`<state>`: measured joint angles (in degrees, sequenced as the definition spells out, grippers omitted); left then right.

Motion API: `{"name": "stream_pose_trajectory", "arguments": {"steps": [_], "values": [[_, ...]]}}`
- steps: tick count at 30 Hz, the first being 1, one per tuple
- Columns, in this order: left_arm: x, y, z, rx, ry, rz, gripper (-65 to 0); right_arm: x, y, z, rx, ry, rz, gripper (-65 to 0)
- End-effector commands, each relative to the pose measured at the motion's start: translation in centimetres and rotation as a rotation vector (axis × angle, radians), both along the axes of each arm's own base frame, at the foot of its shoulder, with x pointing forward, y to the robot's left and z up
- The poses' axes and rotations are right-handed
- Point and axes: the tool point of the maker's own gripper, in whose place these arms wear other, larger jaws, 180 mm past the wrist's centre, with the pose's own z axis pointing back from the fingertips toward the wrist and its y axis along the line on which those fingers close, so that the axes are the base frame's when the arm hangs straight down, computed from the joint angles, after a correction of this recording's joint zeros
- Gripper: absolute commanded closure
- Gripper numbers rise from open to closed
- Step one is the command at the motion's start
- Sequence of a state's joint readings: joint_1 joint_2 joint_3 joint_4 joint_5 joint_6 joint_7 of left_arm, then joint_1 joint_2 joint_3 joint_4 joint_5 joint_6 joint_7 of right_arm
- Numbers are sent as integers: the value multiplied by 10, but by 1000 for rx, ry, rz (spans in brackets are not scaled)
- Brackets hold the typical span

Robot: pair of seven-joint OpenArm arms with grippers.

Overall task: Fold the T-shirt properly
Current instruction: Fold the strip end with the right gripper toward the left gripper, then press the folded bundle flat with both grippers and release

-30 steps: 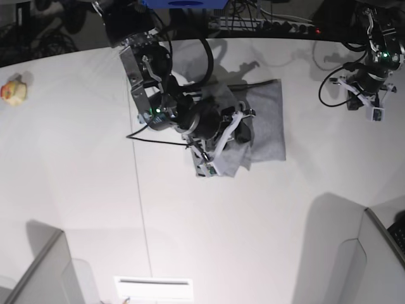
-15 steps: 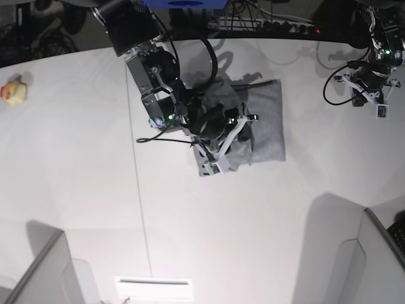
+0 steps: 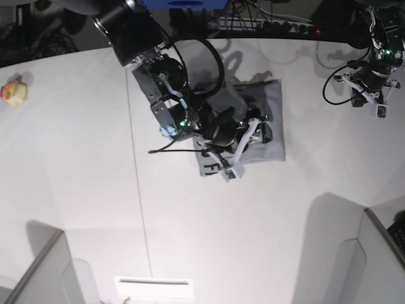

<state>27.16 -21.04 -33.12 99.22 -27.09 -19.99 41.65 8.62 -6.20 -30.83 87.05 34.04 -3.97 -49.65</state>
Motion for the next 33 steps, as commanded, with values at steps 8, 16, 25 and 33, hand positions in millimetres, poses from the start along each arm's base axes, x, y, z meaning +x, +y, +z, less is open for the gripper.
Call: {"name": "stream_pose_trajectory", "arguments": {"steps": [8,16,25,33], "values": [[-10,53,38,90,-77,113,0,-12,43,13,8,-98,141,-375],[-20,61,37,103,-62,137,0,-44,81,27,-13,-181,326,-375],[-15,53,37,85,-71,108,0,-34,53,67,35,-256,290,-375],[-13,-7,34,4,-107,-91,0,-12,-35,36,-15,-179,62,0]]}}
